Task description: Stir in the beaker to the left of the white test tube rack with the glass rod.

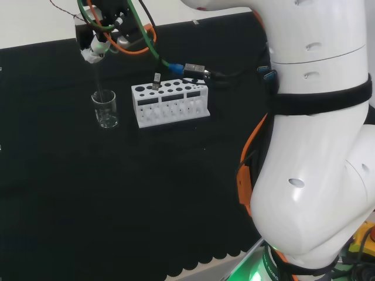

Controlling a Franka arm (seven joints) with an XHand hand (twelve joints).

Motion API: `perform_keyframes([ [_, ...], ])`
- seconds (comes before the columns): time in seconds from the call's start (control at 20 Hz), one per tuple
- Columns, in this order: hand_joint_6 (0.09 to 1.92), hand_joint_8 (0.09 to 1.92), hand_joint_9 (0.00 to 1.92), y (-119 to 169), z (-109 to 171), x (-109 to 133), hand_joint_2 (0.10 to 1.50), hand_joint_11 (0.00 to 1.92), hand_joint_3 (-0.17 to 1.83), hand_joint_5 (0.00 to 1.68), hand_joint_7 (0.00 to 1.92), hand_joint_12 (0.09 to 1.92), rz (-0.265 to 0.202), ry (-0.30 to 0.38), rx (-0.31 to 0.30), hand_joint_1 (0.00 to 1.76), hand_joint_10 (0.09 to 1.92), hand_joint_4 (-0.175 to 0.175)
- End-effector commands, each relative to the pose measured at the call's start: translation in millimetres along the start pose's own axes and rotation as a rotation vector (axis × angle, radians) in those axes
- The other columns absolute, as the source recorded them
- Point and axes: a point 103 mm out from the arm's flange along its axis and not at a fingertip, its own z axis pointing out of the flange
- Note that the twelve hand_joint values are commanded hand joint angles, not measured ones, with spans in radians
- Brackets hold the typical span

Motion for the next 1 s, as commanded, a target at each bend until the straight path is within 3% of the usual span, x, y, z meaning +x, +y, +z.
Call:
perform_keyframes([
  [0.05,0.79,0.82,1.87,17.5,-3.6,10.5,1.13,1.70,-0.17,1.14,1.62,0.83,-0.027,-0.008,0.002,1.20,0.43,-0.175],
  [0.45,0.79,0.82,1.87,26.1,-7.2,-1.5,1.13,1.70,-0.17,1.14,1.62,0.83,-0.024,-0.008,-0.003,1.20,0.43,-0.175],
  [1.0,0.79,0.82,1.87,28.2,-2.2,-37.5,1.13,1.70,-0.17,1.14,1.62,0.83,-0.004,-0.002,0.009,1.20,0.43,-0.175],
])
